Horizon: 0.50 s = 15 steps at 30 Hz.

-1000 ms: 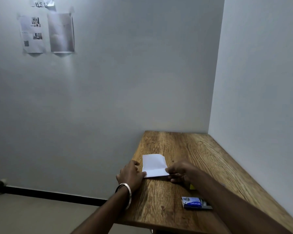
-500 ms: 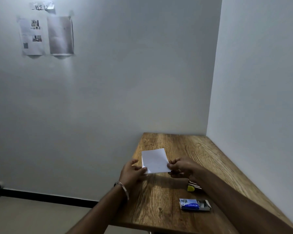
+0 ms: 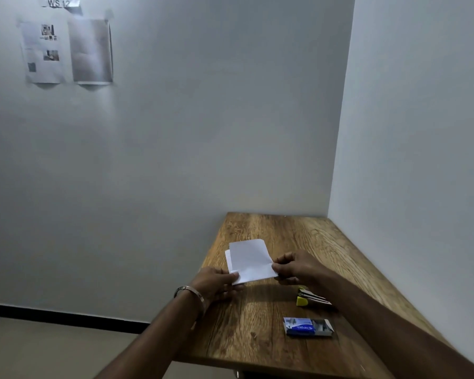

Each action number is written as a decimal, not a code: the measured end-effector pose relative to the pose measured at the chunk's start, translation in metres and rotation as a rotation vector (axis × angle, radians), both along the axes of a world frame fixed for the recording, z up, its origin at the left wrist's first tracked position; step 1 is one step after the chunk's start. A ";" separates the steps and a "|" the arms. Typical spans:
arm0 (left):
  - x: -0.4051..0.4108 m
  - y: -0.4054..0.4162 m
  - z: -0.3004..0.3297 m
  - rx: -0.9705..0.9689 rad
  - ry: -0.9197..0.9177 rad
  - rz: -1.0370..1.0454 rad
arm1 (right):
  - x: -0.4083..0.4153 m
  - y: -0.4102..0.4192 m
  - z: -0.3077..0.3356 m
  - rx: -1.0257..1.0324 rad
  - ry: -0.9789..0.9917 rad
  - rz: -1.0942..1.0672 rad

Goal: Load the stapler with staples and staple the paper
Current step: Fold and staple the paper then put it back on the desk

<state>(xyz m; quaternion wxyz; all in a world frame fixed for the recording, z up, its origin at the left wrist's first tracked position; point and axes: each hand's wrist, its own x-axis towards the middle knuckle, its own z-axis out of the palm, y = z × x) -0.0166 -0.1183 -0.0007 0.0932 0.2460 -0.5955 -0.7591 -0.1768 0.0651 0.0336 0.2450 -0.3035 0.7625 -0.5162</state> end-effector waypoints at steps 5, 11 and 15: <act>0.002 -0.001 -0.003 -0.014 0.014 0.052 | -0.005 0.015 0.003 0.194 0.511 0.068; 0.002 -0.001 -0.003 0.017 0.021 0.081 | -0.015 0.048 0.013 0.574 0.629 0.309; 0.001 0.001 -0.003 0.000 0.025 0.078 | -0.019 0.056 0.004 0.679 0.687 0.304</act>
